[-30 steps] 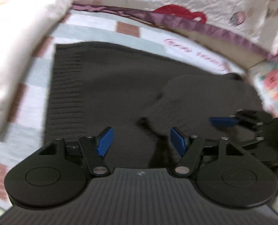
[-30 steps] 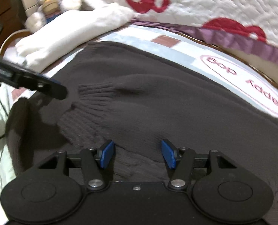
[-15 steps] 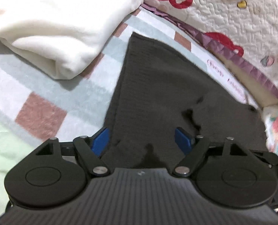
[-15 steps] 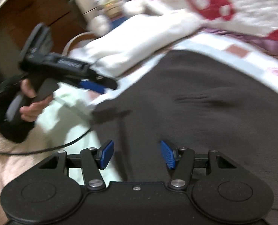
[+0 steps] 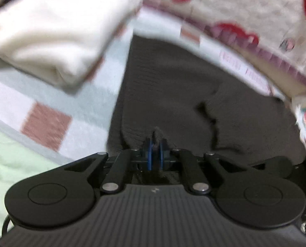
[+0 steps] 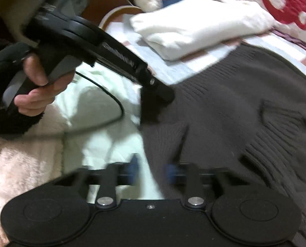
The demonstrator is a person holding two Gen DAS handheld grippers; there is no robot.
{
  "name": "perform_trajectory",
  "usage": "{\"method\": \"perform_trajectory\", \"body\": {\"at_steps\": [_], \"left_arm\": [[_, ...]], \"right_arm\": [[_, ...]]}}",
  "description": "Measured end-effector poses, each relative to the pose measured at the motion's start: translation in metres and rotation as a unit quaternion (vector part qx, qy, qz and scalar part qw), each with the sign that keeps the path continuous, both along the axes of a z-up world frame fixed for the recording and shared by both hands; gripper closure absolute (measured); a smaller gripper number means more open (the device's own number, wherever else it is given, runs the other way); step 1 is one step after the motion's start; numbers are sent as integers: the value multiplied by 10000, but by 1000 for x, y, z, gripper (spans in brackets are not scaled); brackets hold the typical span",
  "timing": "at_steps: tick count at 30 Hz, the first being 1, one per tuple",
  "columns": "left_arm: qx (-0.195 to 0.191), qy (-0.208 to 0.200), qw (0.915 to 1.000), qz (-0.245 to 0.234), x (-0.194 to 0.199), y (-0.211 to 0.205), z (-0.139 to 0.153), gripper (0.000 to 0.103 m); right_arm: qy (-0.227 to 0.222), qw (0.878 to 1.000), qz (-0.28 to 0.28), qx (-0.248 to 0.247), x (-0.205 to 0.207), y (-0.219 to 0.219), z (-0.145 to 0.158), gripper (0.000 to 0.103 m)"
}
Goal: Fold clothes
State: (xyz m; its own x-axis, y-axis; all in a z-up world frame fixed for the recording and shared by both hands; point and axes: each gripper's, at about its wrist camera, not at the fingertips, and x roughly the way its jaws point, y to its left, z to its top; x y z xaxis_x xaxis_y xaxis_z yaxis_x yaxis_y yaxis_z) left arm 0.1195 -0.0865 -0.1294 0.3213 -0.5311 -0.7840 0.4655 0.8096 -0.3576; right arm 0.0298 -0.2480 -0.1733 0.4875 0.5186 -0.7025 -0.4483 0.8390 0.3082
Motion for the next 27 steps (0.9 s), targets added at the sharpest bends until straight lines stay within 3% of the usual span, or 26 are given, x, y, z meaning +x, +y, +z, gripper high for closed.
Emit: {"method": "perform_trajectory", "body": {"at_steps": [3,7,8,11,14,17,20,22,24,27], "left_arm": [[-221,-149,9993,269,-14,22,17,97],[-62,14,9983,575,-16,33,11,95],[-59,19,9980,631,-15,35,12,91],[-117,-91,9981,603,-16,33,14,60],[-235,-322,9984,389,-19,26,17,54],[-70,-218,9996,188,-21,12,7,53],[377,83,9988,302,-19,7,-7,48],[458,137,9983,330,-19,6,-11,45],[473,161,9981,358,-19,7,-13,41],[521,170,9977,395,-19,7,-15,41]], "right_arm": [[-39,9999,150,-67,2,12,-2,81],[-28,9992,299,-280,3,23,-6,82],[-25,9989,336,-333,4,26,-7,82],[16,9984,407,-385,9,33,-11,82],[45,9985,403,-372,9,40,-14,82],[31,9997,230,-92,-1,23,-8,82],[13,9997,31,230,-12,2,-1,78],[1,9990,-101,445,-20,-12,4,76],[-11,9975,-234,660,-28,-25,8,65],[-29,9942,-432,981,-39,-46,16,65]]}}
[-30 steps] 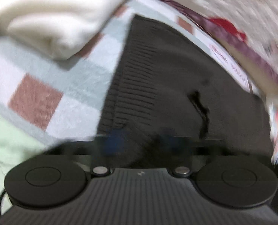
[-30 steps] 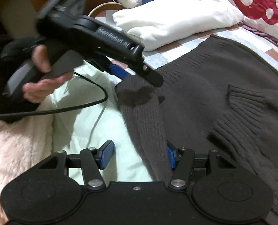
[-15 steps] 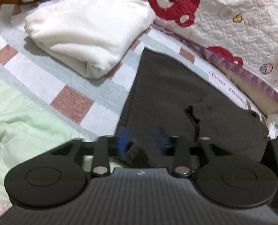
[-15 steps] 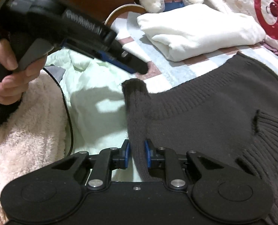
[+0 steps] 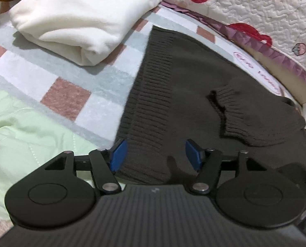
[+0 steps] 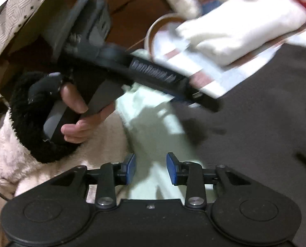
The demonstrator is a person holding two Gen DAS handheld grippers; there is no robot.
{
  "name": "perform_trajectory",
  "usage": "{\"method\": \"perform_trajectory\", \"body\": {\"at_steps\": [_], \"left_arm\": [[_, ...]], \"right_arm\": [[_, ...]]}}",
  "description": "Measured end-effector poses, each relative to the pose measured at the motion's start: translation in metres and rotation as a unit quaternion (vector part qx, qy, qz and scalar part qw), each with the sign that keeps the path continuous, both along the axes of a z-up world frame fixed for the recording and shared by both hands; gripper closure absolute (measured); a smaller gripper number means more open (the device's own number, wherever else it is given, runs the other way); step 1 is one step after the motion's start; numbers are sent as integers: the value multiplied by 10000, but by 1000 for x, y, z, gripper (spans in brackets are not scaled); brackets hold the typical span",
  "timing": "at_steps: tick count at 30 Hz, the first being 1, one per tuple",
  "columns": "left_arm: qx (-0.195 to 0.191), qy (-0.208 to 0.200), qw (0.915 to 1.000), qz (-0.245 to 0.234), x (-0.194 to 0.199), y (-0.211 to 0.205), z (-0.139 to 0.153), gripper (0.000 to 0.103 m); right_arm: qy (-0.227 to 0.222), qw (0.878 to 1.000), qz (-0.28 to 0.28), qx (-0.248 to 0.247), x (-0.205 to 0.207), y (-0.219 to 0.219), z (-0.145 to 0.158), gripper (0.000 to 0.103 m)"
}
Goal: Fold clothes
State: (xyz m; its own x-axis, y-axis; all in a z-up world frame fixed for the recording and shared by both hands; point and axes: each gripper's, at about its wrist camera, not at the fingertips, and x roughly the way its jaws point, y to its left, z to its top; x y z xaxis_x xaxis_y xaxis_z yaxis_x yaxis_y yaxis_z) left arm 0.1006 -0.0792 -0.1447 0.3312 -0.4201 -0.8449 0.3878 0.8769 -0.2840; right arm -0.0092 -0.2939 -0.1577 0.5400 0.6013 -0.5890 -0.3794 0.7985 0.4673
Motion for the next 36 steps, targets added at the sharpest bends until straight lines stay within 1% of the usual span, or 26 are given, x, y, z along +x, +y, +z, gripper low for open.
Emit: {"method": "perform_trajectory", "body": {"at_steps": [2,3,4,5,6,7,9,10,11,12,14,16,18,19,20,22,24,27,29,31,32,33,34,35,36], "left_arm": [[75,-98,9999,-27,-3,-1,2,41],[55,-188,9998,-85,-6,-2,6,41],[-29,-282,9994,-191,-9,-4,11,41],[-267,-315,9986,-331,-12,-6,19,41],[-590,-289,9968,-463,-15,-9,27,38],[-911,-262,9937,-595,-18,-11,35,36],[-1499,-96,9849,-857,-23,-23,46,32],[-1697,18,9800,-1043,-26,-32,49,32],[-1786,111,9759,-1253,-29,-45,49,32],[-1810,184,9723,-1470,-34,-59,48,32],[-1822,314,9643,-1898,-44,-85,45,32],[-1685,341,9561,-2375,-58,-111,39,32],[-1522,321,9477,-2786,-74,-130,32,32],[-1449,328,9459,-2883,-78,-135,29,32],[-1385,350,9465,-2894,-81,-134,27,32],[-1256,392,9474,-2916,-86,-133,22,31],[-1126,435,9482,-2938,-91,-132,17,31],[-931,499,9491,-2969,-98,-130,10,31],[-801,541,9494,-2989,-103,-129,5,31],[-671,583,9495,-3008,-108,-128,0,31],[-606,605,9495,-3018,-110,-128,-3,28],[-541,626,9495,-3027,-112,-127,-5,26],[-528,661,9512,-2968,-112,-125,-7,26],[-562,710,9543,-2848,-110,-121,-8,26],[-596,759,9572,-2727,-108,-118,-9,26]], "right_arm": [[-8,9997,-133,215,-8,-14,5,64],[-12,9993,-199,322,-11,-21,7,63],[-59,9983,-463,335,-21,-35,12,61],[-135,9957,-870,279,-34,-56,19,60],[-204,9913,-1271,257,-51,-77,25,60],[-267,9853,-1668,260,-70,-98,30,60],[-334,9714,-2334,271,-113,-132,37,59],[-327,9647,-2605,215,-135,-145,39,58],[-295,9582,-2843,113,-156,-157,41,58],[-264,9511,-3078,12,-177,-169,43,57],[-185,9395,-3416,-169,-217,-179,43,55],[-106,9283,-3704,-310,-255,-184,43,52],[41,9215,-3872,-307,-288,-186,37,49],[149,9198,-3909,-315,-303,-187,33,47],[251,9170,-3968,-315,-314,-189,29,44],[445,9097,-4117,-304,-333,-193,20,43],[590,9014,-4289,-3,-350,-198,6,43],[808,8887,-4442,803,-360,-204,-20,43],[1056,8820,-4423,1239,-357,-203,-38,43],[1110,8767,-4399,1601,-355,-196,-53,43],[1051,8670,-4476,1923,-355,-193,-61,43],[948,8506,-4608,2350,-355,-191,-71,43],[843,8321,-4730,2771,-355,-189,-80,41],[722,8232,-4793,2956,-353,-186,-86,41],[589,8223,-4818,2970,-348,-183,-89,53]]}}
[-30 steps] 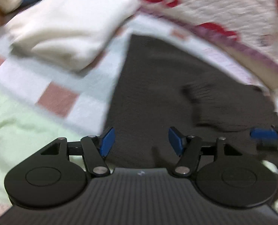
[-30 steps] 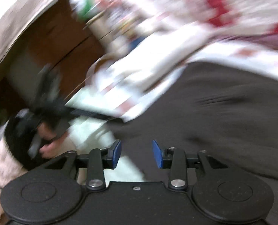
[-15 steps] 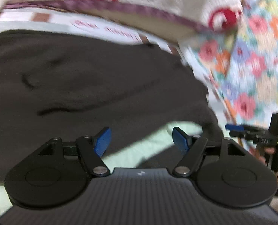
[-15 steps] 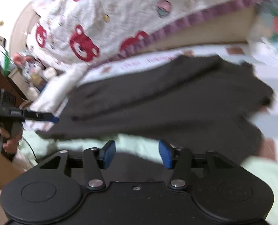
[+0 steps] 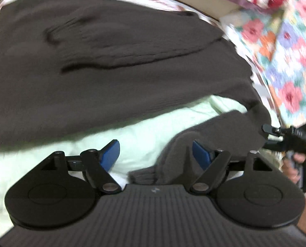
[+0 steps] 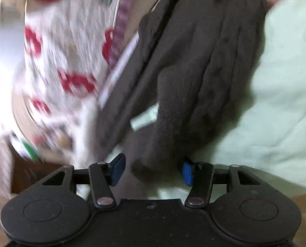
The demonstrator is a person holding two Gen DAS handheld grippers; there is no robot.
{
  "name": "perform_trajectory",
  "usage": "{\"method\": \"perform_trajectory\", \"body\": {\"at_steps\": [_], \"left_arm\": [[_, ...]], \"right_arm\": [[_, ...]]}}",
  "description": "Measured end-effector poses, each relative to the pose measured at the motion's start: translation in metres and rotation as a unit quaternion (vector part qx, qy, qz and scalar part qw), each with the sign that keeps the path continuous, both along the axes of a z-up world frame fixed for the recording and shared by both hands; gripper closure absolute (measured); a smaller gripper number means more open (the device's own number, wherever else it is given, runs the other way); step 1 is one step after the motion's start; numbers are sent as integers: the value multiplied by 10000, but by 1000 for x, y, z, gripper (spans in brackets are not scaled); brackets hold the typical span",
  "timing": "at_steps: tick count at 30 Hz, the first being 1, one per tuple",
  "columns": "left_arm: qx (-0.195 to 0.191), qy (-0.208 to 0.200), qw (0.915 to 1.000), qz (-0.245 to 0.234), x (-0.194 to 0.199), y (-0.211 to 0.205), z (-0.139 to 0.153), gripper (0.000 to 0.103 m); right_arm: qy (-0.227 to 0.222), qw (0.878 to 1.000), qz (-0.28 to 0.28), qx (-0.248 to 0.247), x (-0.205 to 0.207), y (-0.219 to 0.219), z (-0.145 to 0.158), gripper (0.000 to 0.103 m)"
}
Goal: Fold clothes
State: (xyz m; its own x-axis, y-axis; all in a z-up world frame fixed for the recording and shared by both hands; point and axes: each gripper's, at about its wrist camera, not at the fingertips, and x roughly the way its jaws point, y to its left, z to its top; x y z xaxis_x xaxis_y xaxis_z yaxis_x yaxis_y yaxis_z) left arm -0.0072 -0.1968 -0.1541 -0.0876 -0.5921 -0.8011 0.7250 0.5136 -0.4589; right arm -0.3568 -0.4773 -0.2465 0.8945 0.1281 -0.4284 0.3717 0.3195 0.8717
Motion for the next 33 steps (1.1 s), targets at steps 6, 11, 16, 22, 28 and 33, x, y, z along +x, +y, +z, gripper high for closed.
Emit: {"method": "perform_trajectory", "body": {"at_steps": [6,11,16,22,28,33], "left_arm": [[-448,-117,9988,166,8,0,16,26],[-796,-401,9959,-164,5,-24,33,26],[-910,-684,9915,-628,-5,-55,44,26],[-676,-624,9905,-1018,-17,-87,31,25],[-500,-594,9863,-1457,-34,-118,21,25],[-353,-569,9810,-1822,-49,-144,13,23]], "right_arm": [[-681,9904,108,-1198,26,3,34,83],[-957,9779,170,-1853,74,-28,73,83],[-512,9695,453,-2354,109,-40,76,83],[193,9497,863,-3005,141,-46,68,65],[474,9467,632,-3121,145,-60,62,60],[339,9485,-249,-3139,101,-78,71,59]]}}
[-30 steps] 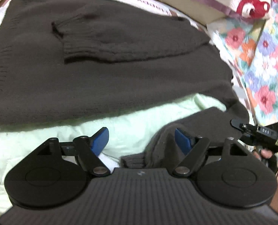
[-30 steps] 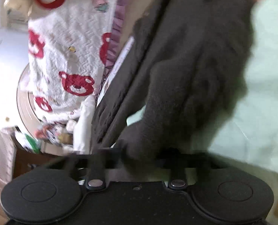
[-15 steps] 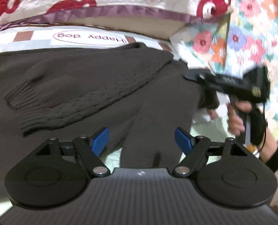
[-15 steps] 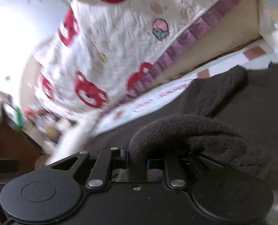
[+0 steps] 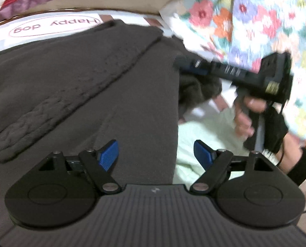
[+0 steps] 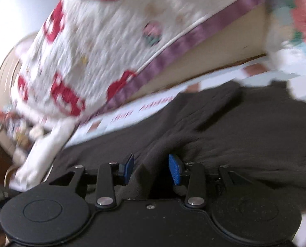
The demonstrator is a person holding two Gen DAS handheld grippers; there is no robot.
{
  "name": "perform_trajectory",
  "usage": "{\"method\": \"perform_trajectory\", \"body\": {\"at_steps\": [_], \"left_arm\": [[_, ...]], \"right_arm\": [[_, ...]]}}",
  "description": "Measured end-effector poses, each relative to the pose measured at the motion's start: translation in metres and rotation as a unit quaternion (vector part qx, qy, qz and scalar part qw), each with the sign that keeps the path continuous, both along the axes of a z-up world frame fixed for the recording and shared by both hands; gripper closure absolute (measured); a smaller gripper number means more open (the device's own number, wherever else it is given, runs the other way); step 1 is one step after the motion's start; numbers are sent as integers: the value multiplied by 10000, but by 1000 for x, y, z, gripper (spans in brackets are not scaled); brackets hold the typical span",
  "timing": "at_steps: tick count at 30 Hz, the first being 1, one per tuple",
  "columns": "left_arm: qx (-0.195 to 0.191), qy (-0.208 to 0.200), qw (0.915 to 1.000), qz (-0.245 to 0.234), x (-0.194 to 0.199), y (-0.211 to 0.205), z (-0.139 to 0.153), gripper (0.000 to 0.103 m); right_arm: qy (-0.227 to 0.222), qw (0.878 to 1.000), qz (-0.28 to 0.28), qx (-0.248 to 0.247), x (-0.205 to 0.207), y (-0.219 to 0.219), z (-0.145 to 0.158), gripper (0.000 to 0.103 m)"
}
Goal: Fold clothes
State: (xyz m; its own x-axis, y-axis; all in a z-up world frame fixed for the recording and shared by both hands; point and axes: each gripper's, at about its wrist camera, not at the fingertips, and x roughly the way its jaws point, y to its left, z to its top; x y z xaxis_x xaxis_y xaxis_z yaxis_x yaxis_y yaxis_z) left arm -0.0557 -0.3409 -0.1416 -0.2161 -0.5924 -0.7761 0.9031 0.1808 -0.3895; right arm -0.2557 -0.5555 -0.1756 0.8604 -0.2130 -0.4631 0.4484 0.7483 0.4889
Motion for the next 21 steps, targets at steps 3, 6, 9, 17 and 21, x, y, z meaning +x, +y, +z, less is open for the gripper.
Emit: {"method": "perform_trajectory", "body": {"at_steps": [3,6,9,17,21], "left_arm": [[481,-396,9980,-69,-8,-13,-13,23],[660,-539,9963,-105,-9,-18,-23,23],[640,-454,9969,-2,-6,-17,-26,21],[740,-611,9954,75,4,-25,-20,82],[522,-1478,9876,50,11,-49,8,100]], "right_arm": [[233,9988,-345,-273,-16,-12,2,59],[347,9974,-522,-342,-37,-11,1,58],[441,9961,-670,-378,-58,-9,-1,53],[802,9931,-745,-426,-70,-9,-10,48],[1028,9911,-736,-412,-53,-17,-16,48]]}}
